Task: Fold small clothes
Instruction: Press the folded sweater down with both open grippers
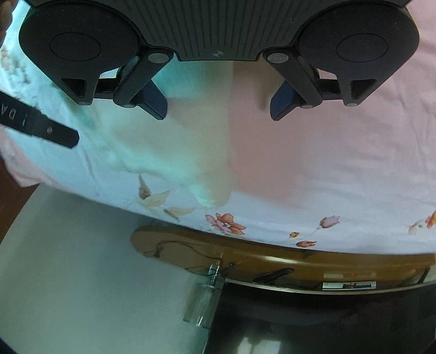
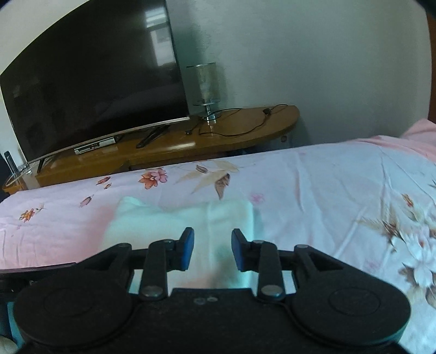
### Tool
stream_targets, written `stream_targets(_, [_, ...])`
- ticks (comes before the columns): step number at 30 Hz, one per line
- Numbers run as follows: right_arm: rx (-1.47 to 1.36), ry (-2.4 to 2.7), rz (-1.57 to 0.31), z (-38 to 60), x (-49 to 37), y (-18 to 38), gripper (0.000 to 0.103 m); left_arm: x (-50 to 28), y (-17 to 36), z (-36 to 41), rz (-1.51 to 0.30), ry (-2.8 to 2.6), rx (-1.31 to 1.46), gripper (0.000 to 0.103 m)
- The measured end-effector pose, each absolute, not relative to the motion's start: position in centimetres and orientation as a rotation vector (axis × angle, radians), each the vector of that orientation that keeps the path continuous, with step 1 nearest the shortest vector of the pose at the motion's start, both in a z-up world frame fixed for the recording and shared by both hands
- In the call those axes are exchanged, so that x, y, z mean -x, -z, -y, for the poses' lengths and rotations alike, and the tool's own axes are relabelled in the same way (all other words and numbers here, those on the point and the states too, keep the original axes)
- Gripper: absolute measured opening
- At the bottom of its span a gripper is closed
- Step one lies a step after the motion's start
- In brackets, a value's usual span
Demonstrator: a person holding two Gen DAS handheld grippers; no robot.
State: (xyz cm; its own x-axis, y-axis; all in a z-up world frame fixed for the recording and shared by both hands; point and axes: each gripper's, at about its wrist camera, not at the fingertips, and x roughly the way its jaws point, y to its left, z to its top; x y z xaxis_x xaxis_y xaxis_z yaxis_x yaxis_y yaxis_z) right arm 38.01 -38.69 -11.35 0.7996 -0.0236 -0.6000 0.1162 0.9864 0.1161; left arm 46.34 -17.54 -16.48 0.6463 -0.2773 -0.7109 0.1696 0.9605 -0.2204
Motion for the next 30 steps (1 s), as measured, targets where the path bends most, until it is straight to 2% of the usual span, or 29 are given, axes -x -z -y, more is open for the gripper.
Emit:
stream_targets(11, [-0.088, 0.118, -0.743, 39.5, -42.9, 16.6, 0.032, -51.8, 18.3, 19.5, -0.871, 0.228, 0.161, 0.083])
stream_targets(14, [-0.094, 0.12, -0.74, 39.8, -42.9, 16.7, 0.038, -52.7, 18.6, 19.9, -0.874, 0.226, 0.148, 0.083])
stream_targets(17, [-0.073, 0.125, -0.73, 39.7, -43.0, 17.4, 0.04, -53.0, 19.0, 20.2, -0.864, 0.222, 0.13, 0.091])
stream_targets(19, [-0.085, 0.131, -0.727, 39.9, -43.4, 17.7, 0.043, -53.0, 18.8, 20.2, -0.87, 0.216, 0.129, 0.091])
stream_targets(22, [-0.102, 0.129, -0.754, 40.2, -43.4, 16.8, 0.046, -51.9, 17.9, 19.6, -0.874, 0.209, 0.142, 0.091])
stream_targets(30, [-0.1, 0.075, -0.674, 38.6, -36.8, 13.1, 0.043, -44.6, 16.6, 16.5, -0.844, 0.283, 0.131, 0.091])
